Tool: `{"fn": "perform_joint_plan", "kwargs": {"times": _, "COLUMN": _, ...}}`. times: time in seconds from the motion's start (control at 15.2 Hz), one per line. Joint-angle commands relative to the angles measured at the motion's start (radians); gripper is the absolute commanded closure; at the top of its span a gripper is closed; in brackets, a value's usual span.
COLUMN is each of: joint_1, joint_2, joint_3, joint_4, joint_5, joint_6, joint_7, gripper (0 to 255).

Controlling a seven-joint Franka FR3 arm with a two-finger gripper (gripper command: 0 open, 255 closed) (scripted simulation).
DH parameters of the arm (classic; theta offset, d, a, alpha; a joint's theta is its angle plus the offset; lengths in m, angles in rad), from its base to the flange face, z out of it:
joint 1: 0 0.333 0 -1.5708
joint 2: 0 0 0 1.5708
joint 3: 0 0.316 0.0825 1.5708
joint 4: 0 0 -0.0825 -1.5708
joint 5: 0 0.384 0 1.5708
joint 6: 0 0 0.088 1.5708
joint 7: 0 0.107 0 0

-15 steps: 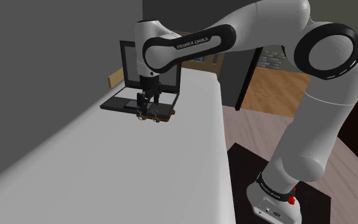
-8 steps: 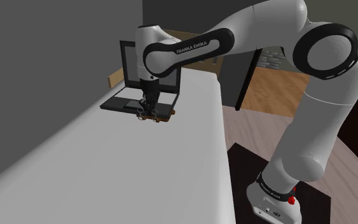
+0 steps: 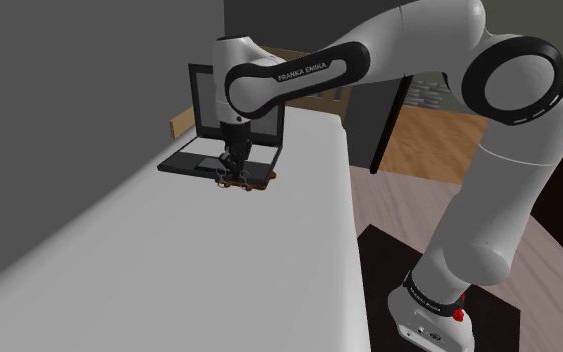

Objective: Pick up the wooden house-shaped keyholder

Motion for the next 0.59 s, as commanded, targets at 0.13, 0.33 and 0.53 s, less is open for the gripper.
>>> {"fn": "perform_joint_plan", "kwargs": {"times": 0.13, "joint_1": 0.0, "joint_2": -0.01, "joint_3": 0.001, "joint_4": 0.04, "joint_5": 0.003, "joint_6": -0.049, "joint_7": -0.003, "gripper": 255}}
{"fn": "perform_joint_plan", "kwargs": {"times": 0.33, "joint_1": 0.0, "joint_2": -0.017, "joint_3": 0.001, "joint_4": 0.072, "joint_5": 0.005, "joint_6": -0.088, "joint_7": -0.005, "gripper": 255}}
{"fn": "perform_joint_plan", "kwargs": {"times": 0.53, "joint_1": 0.0, "joint_2": -0.022, "joint_3": 0.001, "joint_4": 0.107, "joint_5": 0.006, "joint_6": -0.127, "joint_7": -0.006, "gripper": 255}}
